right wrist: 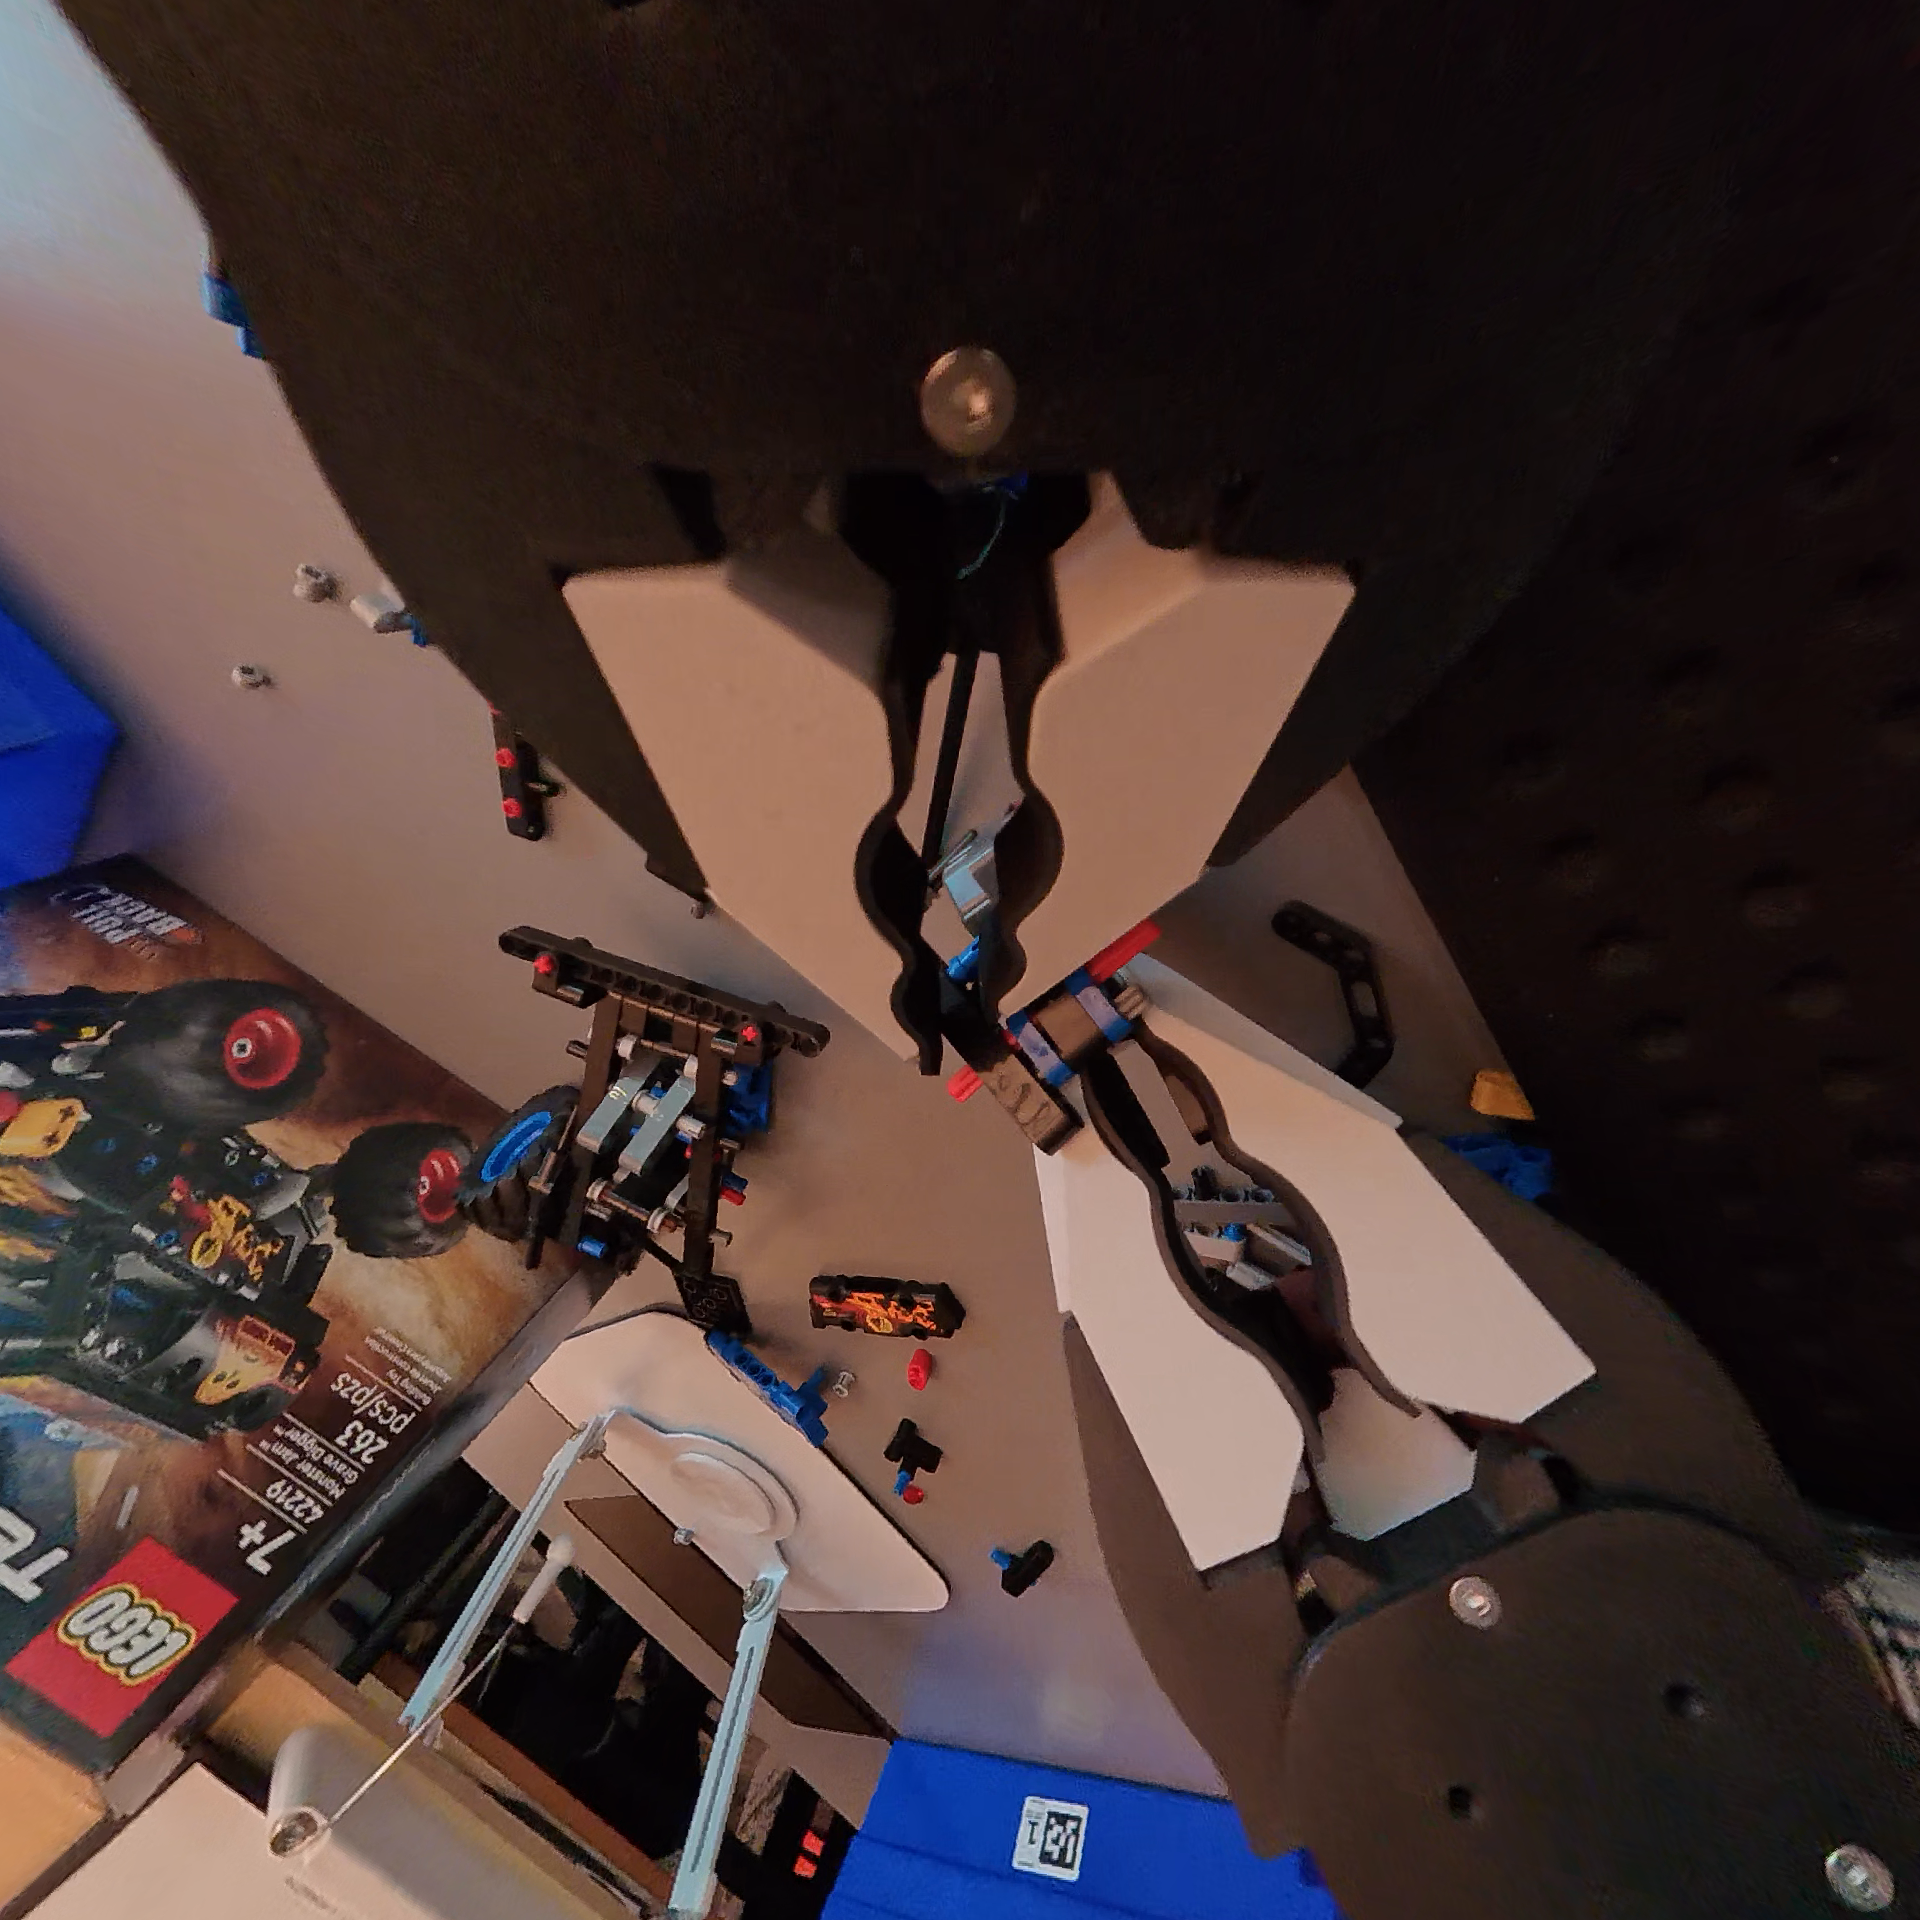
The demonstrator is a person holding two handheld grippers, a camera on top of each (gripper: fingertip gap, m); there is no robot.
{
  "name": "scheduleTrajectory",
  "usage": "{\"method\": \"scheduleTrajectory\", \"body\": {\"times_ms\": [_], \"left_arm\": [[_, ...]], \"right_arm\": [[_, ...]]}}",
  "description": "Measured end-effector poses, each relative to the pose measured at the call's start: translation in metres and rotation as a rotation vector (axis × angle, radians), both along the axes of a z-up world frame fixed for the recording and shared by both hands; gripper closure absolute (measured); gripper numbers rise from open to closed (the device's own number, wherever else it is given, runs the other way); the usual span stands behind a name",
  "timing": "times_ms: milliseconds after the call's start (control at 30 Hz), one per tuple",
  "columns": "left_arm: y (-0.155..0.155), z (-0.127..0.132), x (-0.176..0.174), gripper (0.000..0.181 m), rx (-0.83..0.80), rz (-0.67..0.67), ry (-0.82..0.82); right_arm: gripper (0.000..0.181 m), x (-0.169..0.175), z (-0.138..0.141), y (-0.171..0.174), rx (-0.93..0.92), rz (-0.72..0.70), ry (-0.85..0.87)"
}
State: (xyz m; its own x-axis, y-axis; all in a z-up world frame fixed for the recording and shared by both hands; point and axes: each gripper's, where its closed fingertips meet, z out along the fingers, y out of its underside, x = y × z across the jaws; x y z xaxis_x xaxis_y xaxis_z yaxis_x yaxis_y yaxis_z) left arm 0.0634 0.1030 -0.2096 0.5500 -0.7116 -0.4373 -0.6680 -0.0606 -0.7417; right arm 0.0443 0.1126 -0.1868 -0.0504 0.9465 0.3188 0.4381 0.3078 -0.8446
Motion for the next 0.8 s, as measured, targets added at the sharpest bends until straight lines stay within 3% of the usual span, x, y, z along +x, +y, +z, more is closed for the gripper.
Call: {"method": "scheduleTrajectory", "body": {"times_ms": [367,533,633,700,800], "left_arm": [[0.008,0.0,-0.009,0.174,0.03,0.049,0.015],[0.007,0.016,-0.007,0.176,0.076,0.017,-0.039],[0.001,0.012,-0.004,0.176,0.065,-0.02,-0.037],[-0.004,0.007,0.001,0.177,0.039,-0.054,-0.035],[-0.006,0.001,0.003,0.177,0.005,-0.074,-0.026]], "right_arm": [[0.179,-0.009,0.0,0.007,-0.173,-0.025,0.058],[0.173,-0.001,0.015,0.002,0.033,0.017,0.146],[0.171,0.002,0.013,-0.002,0.094,0.042,0.147],[0.159,0.003,0.007,-0.003,0.167,0.051,0.109],[0.173,0.003,-0.003,-0.01,0.259,0.112,-0.009]]}}
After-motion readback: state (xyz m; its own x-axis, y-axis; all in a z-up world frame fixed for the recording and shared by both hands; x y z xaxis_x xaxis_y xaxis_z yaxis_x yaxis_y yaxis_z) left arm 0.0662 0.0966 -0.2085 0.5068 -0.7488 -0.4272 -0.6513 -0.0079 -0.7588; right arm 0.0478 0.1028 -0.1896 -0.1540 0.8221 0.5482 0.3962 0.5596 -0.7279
